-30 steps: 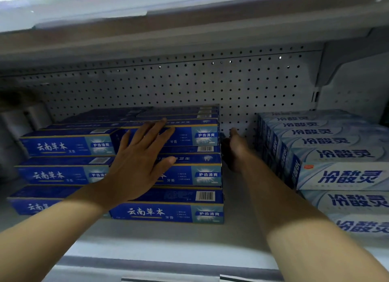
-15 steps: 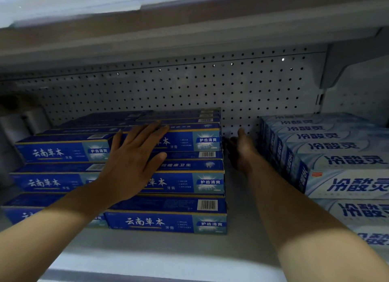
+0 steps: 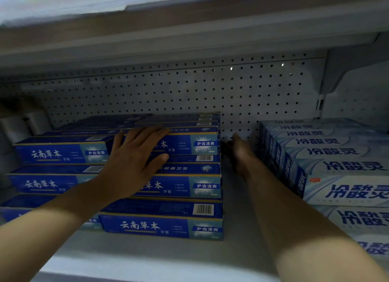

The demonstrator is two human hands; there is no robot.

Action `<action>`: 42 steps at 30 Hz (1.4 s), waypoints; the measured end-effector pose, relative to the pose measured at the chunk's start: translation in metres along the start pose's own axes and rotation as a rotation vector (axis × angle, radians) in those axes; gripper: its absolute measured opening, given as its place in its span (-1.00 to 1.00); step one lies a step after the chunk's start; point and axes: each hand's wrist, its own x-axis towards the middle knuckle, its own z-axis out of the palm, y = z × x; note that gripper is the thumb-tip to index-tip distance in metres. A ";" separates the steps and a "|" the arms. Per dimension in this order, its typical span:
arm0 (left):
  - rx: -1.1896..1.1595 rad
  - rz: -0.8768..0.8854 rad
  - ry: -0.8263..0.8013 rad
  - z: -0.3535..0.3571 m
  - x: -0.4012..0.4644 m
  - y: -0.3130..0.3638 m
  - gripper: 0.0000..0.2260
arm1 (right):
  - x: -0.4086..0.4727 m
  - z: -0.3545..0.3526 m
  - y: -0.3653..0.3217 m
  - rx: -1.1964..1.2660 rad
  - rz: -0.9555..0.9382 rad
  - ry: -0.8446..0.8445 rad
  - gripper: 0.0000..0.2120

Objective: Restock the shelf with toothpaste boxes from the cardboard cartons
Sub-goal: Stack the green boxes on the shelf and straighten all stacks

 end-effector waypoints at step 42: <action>0.012 -0.070 -0.060 0.008 0.031 0.002 -0.14 | 0.005 0.015 -0.022 0.002 -0.241 0.038 -0.70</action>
